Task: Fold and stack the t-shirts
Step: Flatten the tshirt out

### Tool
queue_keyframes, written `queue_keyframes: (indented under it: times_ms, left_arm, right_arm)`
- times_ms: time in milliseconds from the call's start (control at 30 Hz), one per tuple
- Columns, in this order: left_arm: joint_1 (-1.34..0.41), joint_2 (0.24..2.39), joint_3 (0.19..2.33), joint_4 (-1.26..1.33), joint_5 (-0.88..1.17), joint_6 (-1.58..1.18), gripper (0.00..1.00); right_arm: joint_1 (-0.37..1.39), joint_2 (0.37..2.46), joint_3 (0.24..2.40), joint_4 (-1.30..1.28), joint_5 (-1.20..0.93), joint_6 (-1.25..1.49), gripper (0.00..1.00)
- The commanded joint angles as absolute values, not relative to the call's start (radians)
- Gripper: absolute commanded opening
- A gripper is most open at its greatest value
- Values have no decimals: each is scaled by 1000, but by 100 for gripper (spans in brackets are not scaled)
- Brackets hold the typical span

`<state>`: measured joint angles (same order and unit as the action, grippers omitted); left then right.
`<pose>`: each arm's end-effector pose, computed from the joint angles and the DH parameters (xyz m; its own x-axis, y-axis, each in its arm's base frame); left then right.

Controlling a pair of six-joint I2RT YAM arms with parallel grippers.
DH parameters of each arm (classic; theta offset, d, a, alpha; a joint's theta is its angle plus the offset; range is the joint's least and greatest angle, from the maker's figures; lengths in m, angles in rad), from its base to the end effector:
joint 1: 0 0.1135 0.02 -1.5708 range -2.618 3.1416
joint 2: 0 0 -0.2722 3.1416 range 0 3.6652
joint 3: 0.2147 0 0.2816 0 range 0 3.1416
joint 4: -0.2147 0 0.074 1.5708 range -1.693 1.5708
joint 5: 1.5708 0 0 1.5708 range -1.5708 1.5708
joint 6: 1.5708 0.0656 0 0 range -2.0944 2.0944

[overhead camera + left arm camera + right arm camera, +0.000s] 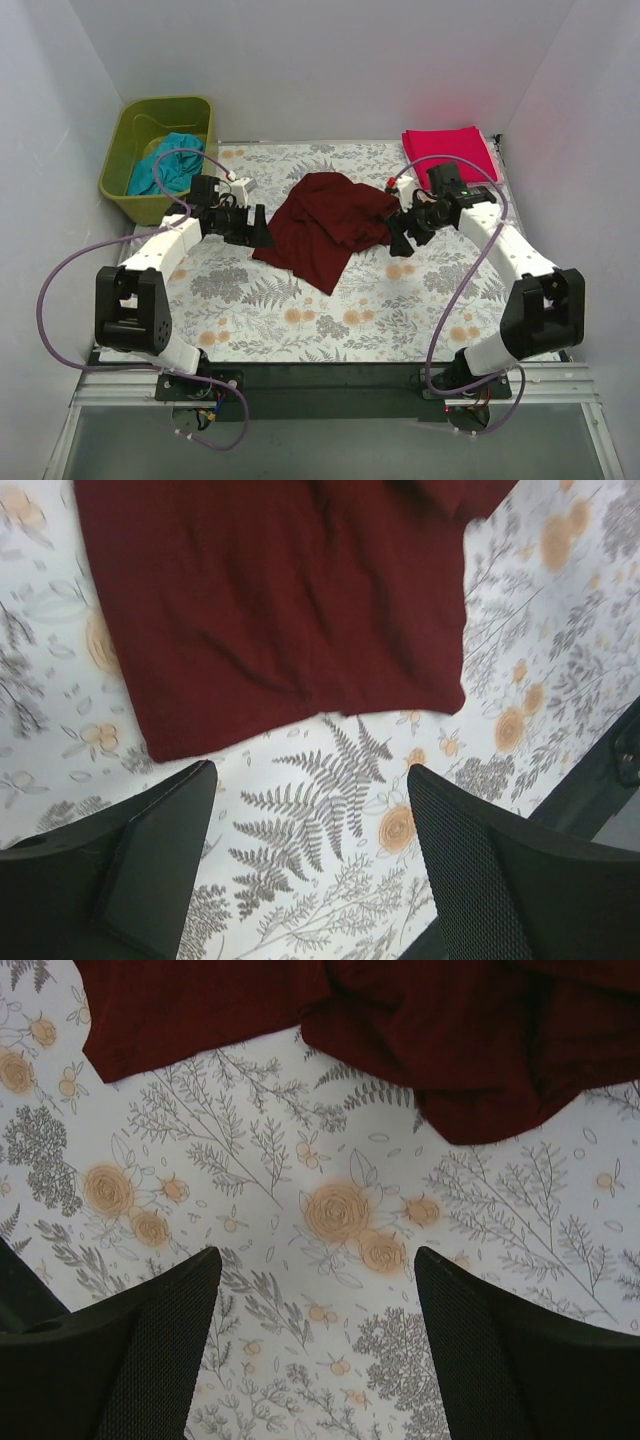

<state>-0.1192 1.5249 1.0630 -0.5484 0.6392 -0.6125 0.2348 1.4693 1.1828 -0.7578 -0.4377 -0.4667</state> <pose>0.3408 -0.0802 0.2092 -0.9240 -0.3540 -0.1445 -0.1477 0.6791 -0.7191 0.3245 0.1062 0.2487 -0.5629 -0.5537 -0.6137 -0.7515 0.6519 0.1012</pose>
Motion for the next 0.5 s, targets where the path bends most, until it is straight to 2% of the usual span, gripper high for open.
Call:
queue_keyframes:
  times_ms: [0, 300, 400, 467]
  left_arm:
    - [-162, 1525, 1029, -580, 572, -589, 77]
    - [-231, 1650, 1040, -534, 436, -589, 79]
    - [-245, 1670, 1057, -523, 417, -598, 78]
    - [-250, 1678, 1061, -515, 413, -612, 75]
  right_arm:
    - [311, 1543, 1261, -672, -353, -425, 84]
    - [410, 1799, 1480, -588, -290, -393, 82]
    - [445, 1858, 1540, -586, -305, -384, 82]
    - [478, 1888, 1578, -588, -319, -377, 77]
